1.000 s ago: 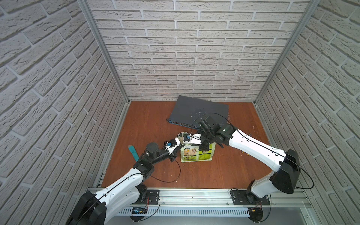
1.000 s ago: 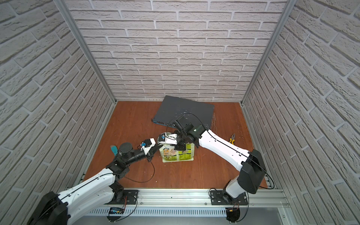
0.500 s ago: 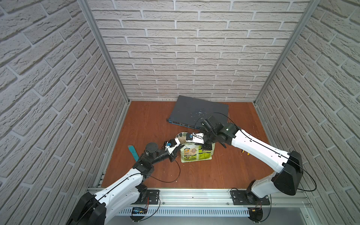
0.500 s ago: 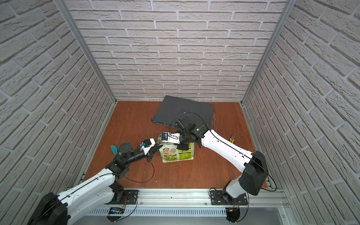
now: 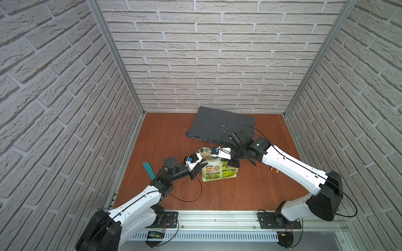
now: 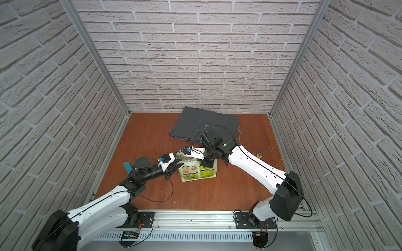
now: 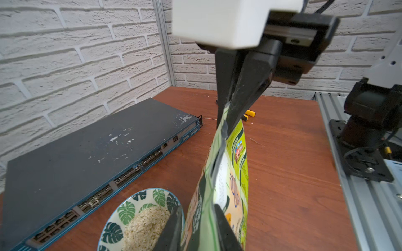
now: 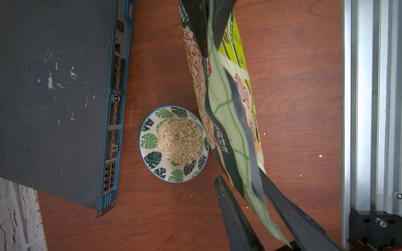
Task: Pour the oats into the breakfast bowl
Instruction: Close the oats bag at the center of the board.
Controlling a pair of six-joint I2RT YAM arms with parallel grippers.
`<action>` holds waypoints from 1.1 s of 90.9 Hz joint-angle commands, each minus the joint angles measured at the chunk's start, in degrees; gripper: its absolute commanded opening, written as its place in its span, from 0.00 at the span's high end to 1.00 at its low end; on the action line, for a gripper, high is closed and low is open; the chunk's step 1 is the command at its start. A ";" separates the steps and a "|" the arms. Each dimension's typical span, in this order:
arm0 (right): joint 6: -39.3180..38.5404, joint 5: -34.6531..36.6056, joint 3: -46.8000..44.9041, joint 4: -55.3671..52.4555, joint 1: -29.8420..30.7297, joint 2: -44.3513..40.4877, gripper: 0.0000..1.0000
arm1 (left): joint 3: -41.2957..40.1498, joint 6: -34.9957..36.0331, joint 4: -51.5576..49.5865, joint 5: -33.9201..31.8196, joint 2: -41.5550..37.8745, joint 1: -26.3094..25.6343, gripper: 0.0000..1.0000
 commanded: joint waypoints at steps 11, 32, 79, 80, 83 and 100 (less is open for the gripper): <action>0.80 -0.96 -0.25 1.42 -0.37 -1.60 0.97 | 4.72 1.24 4.17 2.71 4.86 -1.76 0.68; 1.36 -0.30 -0.45 1.41 -0.35 -1.23 0.97 | 7.28 1.17 6.74 2.63 9.28 -4.19 0.70; 1.61 1.12 -0.38 1.17 -0.50 -1.04 0.97 | 3.86 -1.47 11.06 -2.98 8.57 -4.69 0.99; 1.66 1.05 -0.37 1.17 -0.50 -1.07 0.96 | 3.71 -1.45 10.90 -3.09 8.47 -4.72 0.98; 1.86 0.85 -0.21 1.35 -0.50 -1.04 0.97 | 3.27 -1.45 10.50 -3.45 7.91 -4.66 0.93; 2.25 0.89 -0.36 1.88 -0.41 -1.11 0.97 | 0.47 -0.96 7.16 -6.12 3.24 -4.56 0.88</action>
